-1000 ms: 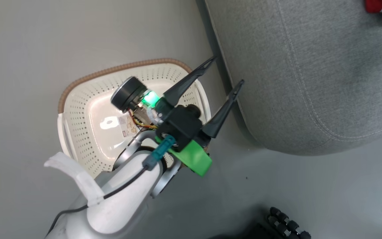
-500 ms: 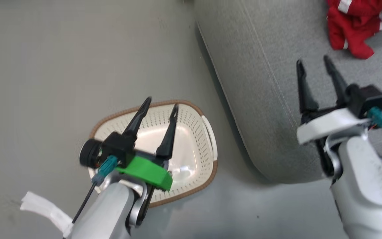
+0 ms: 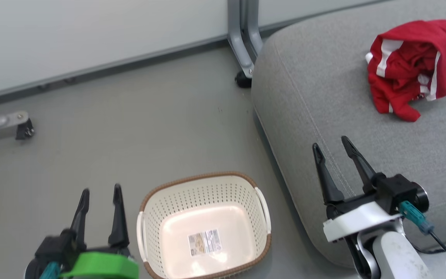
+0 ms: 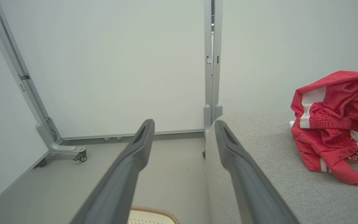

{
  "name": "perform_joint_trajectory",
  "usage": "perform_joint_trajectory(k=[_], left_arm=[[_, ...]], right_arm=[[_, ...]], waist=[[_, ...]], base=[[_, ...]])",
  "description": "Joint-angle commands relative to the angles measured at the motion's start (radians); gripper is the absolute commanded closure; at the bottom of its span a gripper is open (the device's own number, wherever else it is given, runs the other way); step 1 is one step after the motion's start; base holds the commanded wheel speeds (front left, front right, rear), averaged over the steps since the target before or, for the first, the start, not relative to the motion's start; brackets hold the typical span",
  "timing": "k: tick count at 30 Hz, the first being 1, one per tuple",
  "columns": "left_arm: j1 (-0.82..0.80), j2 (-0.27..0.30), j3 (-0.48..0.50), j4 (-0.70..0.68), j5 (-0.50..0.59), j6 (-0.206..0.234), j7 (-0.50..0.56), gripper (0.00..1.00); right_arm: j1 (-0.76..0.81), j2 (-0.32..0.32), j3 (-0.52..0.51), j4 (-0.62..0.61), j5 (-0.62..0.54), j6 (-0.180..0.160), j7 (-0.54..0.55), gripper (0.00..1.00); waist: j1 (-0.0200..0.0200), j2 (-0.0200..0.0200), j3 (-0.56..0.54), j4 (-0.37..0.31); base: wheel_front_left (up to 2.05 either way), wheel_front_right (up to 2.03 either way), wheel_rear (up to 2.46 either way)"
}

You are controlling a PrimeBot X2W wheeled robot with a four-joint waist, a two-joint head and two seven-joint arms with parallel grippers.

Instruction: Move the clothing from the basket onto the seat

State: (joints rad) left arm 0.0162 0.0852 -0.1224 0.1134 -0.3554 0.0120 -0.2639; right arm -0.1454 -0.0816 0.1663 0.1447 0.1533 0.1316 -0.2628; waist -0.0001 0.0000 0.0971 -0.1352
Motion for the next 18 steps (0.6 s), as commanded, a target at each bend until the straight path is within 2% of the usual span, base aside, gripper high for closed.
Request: perform_joint_trajectory(k=[1, 5, 9, 18], left_arm=[[0.052, -0.009, 0.033, -0.013, 0.036, -0.024, 0.000, 0.00], [0.139, -0.027, 0.116, -0.059, 0.103, -0.070, 0.000, 0.00], [0.220, -0.033, 0.162, -0.096, 0.127, -0.097, 0.000, 0.00], [0.306, -0.034, 0.149, -0.117, 0.098, -0.098, 0.000, 0.00]], right_arm=[[0.038, 0.001, -0.018, -0.016, -0.013, -0.002, -0.003, 0.00], [0.105, 0.017, -0.026, -0.058, -0.030, -0.002, -0.003, 0.00], [0.170, 0.021, -0.024, -0.064, -0.028, -0.002, -0.003, 0.00], [0.220, 0.021, -0.017, -0.050, -0.032, -0.002, -0.003, 0.00]], waist=[[0.0001, 0.0000, -0.099, 0.040], [0.0001, 0.0000, -0.132, 0.040], [0.0001, 0.0000, -0.161, 0.034], [0.0001, 0.0000, -0.180, 0.028]], base=[[0.00, 0.00, 0.00], [0.00, 0.00, 0.00], [0.00, 0.00, 0.00], [0.00, 0.00, 0.00]])
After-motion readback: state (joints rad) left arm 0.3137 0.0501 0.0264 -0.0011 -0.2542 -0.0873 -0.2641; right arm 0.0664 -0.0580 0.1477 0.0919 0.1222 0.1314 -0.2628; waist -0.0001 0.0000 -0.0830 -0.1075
